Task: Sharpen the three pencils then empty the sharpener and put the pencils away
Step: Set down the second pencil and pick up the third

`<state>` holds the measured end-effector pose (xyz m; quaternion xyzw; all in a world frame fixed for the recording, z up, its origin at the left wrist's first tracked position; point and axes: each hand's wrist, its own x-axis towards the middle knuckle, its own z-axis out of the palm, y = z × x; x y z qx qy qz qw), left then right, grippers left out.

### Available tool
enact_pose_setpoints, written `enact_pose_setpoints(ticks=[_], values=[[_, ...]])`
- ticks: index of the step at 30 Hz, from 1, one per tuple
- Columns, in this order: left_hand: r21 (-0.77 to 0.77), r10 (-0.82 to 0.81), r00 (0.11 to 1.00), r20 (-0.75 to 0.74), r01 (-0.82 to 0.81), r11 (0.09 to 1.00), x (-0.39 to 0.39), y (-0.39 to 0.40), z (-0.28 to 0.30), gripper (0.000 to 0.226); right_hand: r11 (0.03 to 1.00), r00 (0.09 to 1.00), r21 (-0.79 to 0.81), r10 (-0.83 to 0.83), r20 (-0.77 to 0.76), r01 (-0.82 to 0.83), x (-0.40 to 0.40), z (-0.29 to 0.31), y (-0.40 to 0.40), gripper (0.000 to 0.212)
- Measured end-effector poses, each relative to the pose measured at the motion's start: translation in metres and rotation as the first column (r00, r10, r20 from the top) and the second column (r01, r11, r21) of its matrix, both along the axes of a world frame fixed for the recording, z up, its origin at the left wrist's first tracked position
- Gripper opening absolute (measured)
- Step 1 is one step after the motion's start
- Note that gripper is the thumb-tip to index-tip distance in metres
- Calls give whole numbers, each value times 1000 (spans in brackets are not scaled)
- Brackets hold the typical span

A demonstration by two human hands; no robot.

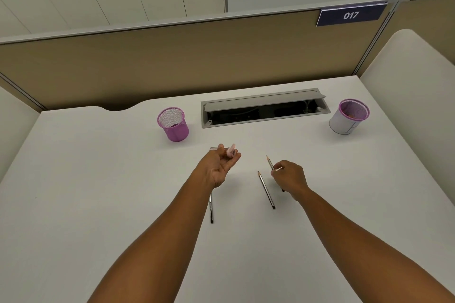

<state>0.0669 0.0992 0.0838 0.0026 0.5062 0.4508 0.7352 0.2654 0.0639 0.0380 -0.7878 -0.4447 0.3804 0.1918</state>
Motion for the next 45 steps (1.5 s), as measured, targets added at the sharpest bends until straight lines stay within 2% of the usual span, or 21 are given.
enact_pose_setpoints(ticks=[7,12,17,21,25,29,35,45], values=[[-43,-16,999,-29,15,999,1,-5,-28,33,999,1000,-35,10,25,-9,1,-22,-5,11],[-52,-8,999,-32,7,999,-2,-8,-35,25,998,998,-53,29,48,-27,0,-32,-6,13],[-59,-9,999,-49,6,998,-6,-7,-41,32,996,996,-78,46,80,-40,-1,-40,-8,17],[-55,-5,999,-48,2,998,-8,-6,-44,19,994,990,-99,68,126,-55,-2,-43,-9,17],[-60,-11,999,-51,8,998,-8,-5,-45,19,991,980,-100,104,169,-87,-3,-46,-8,18],[-66,-6,999,-46,3,998,-12,-2,-44,4,995,981,-62,87,172,-77,-2,-49,-7,14],[-60,18,999,-48,-21,998,-21,5,-40,6,996,978,29,73,196,-80,-15,-44,0,10],[-54,23,998,-58,-26,998,-39,11,-37,8,967,963,9,252,93,-254,-82,-33,9,9]])
